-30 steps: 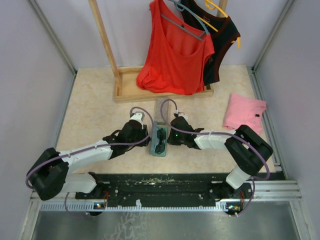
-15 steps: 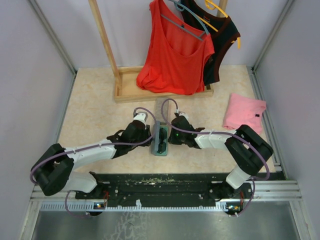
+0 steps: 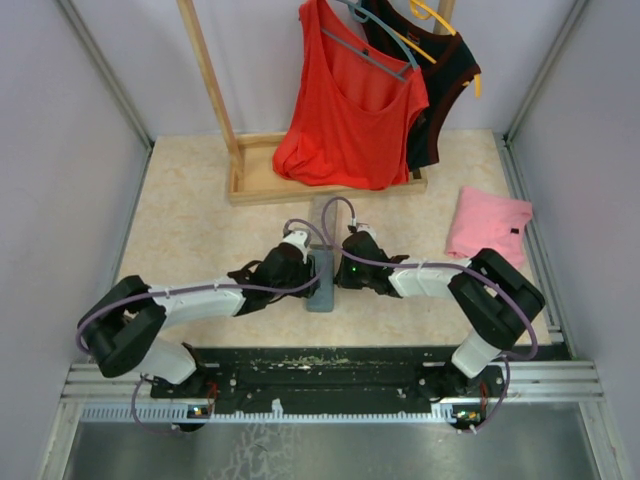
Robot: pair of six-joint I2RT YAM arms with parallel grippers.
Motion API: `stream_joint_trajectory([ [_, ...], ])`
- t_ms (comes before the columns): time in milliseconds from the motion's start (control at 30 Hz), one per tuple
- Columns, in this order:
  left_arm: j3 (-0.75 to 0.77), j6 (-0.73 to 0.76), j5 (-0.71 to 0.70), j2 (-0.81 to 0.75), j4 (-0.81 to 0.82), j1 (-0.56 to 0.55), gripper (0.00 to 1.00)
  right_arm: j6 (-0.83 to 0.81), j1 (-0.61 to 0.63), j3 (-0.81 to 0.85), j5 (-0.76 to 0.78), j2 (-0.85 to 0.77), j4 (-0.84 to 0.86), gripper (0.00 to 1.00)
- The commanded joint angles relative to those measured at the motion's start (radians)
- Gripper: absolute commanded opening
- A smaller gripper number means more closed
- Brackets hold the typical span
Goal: Organize the sunglasses
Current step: Close the sunglasses case at the center of the board, then reset both arms
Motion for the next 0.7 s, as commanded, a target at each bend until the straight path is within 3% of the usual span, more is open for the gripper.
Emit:
stream_joint_trajectory([
  [0,0.016,-0.019,0.076,0.042,0.047,-0.024,0.46,0.002,0.010,0.027,-0.032,0.023,0.038,0.00],
  [267,0.011,-0.009,0.025,-0.003,0.008,-0.024,0.48,-0.010,0.010,0.017,0.046,-0.033,-0.014,0.00],
  [667,0.021,0.010,-0.073,-0.277,-0.119,0.032,0.58,-0.137,0.005,-0.055,0.235,-0.399,-0.144,0.24],
])
